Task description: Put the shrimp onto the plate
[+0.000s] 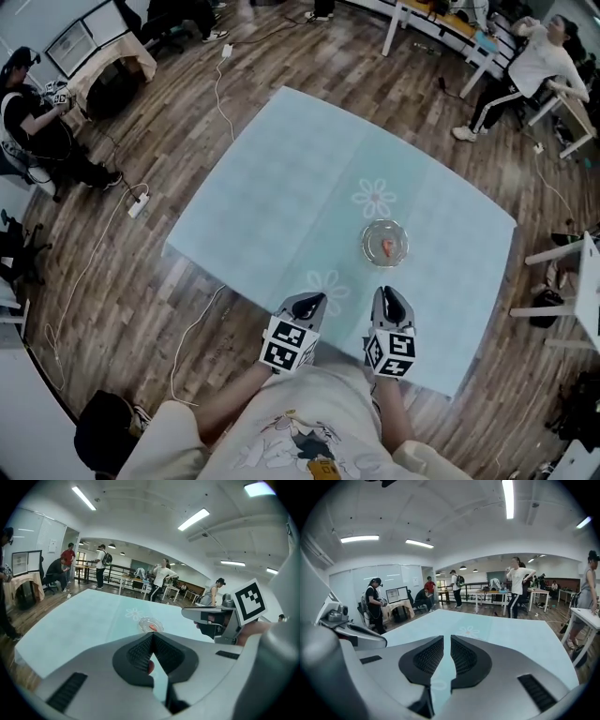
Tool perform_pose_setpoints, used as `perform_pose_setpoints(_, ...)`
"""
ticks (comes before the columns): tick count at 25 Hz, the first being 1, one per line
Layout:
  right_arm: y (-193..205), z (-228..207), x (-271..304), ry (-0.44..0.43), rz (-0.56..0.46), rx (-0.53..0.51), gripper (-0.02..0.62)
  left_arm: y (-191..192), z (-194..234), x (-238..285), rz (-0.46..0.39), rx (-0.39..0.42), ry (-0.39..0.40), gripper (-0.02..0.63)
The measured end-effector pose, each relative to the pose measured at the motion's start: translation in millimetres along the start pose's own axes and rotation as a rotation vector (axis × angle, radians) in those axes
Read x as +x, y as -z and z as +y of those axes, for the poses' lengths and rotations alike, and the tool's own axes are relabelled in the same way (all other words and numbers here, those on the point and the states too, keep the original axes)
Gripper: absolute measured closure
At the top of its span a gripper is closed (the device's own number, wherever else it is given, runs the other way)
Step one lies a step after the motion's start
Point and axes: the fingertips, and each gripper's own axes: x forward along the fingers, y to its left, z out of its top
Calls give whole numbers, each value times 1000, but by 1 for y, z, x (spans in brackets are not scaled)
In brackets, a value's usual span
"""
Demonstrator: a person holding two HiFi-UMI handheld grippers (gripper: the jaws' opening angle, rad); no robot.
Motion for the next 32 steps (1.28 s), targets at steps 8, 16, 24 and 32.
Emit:
perform_pose_setpoints(8,-7,24,-53,86,-91,33,531,0,1,-41,-50,17,45,600)
perform_pose_setpoints(16,7,32,-112,143,-108,91,531,14,-44,-61,-22,20,143,600)
perform_pose_setpoints(24,17,28,-142,101,-108,71,531,27,-79,-72,-27,-8,116,600)
perform_pose_setpoints(32,23,1,-192,55,-136,52,531,25,-131,-66,-27,-18,75,600)
